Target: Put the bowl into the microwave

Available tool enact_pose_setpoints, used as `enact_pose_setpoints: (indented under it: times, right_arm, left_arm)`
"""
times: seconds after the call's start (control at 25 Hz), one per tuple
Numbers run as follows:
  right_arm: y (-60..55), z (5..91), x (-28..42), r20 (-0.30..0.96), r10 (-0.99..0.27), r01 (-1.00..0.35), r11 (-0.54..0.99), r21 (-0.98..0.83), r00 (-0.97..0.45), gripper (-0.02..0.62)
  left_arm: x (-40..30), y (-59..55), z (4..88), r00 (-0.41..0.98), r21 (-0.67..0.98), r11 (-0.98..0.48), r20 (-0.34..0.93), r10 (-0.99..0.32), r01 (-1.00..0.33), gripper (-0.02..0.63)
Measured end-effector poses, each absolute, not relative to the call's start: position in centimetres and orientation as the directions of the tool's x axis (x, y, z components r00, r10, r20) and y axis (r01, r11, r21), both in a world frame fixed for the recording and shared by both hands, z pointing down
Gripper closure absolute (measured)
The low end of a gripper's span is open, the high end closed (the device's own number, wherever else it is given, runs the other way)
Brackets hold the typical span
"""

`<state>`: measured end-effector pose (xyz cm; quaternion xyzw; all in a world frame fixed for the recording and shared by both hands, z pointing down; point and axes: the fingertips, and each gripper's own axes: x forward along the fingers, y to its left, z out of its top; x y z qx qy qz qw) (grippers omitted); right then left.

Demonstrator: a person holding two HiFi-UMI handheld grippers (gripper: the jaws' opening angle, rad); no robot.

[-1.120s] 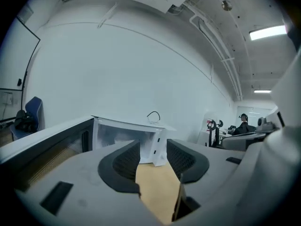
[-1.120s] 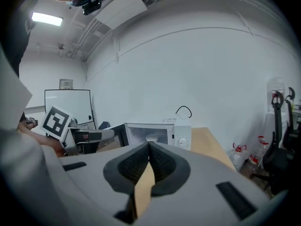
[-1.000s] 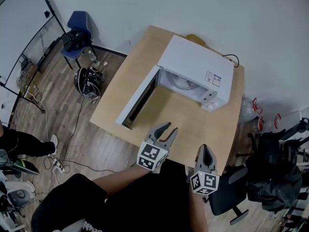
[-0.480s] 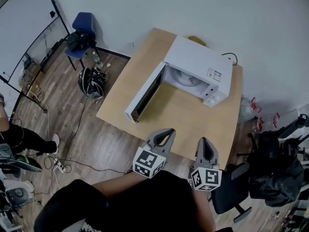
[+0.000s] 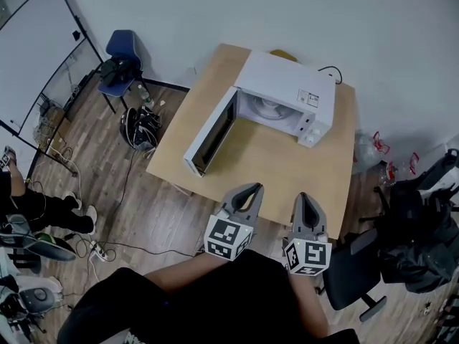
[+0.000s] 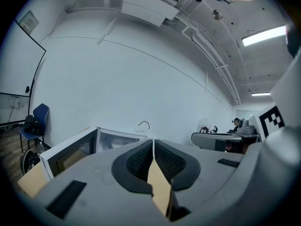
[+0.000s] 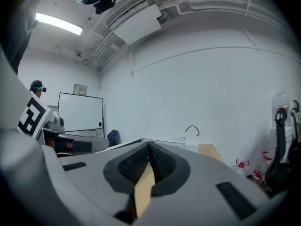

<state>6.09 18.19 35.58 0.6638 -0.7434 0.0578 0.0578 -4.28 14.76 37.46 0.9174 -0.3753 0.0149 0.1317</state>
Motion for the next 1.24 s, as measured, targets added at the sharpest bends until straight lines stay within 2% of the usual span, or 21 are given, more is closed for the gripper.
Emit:
enact_pose_setpoints:
  times: [0.36, 0.52, 0.76, 1.04, 1.24]
  right_arm:
    - [18.3, 35.0, 7.1, 0.169, -0.980, -0.994, 0.108, 0.006, -0.105, 0.535]
    - [17.2, 35.4, 7.8, 0.171, -0.981, -0.995, 0.096, 0.013, -0.092, 0.535]
    - [15.5, 35.3, 8.4, 0.163, -0.983, -0.996, 0.084, 0.014, -0.080, 0.535]
    - [13.9, 35.0, 6.2, 0.131, -0.977, -0.985, 0.172, 0.032, -0.166, 0.535]
    - [12.7, 35.2, 6.7, 0.143, -0.978, -0.986, 0.160, 0.040, -0.152, 0.535]
  left_arm:
    - [-3.2, 15.6, 35.0, 0.705, 0.110, -0.697, 0.073, -0.705, -0.708, 0.584]
    - [-3.6, 14.4, 35.4, 0.685, 0.150, -0.671, 0.071, -0.725, -0.726, 0.584]
    - [-5.1, 12.3, 35.1, 0.660, 0.113, -0.653, 0.045, -0.750, -0.749, 0.584]
    - [-6.3, 10.8, 34.9, 0.658, 0.112, -0.651, 0.035, -0.752, -0.750, 0.583]
    - [-6.3, 9.7, 35.2, 0.653, 0.105, -0.647, 0.043, -0.756, -0.755, 0.583]
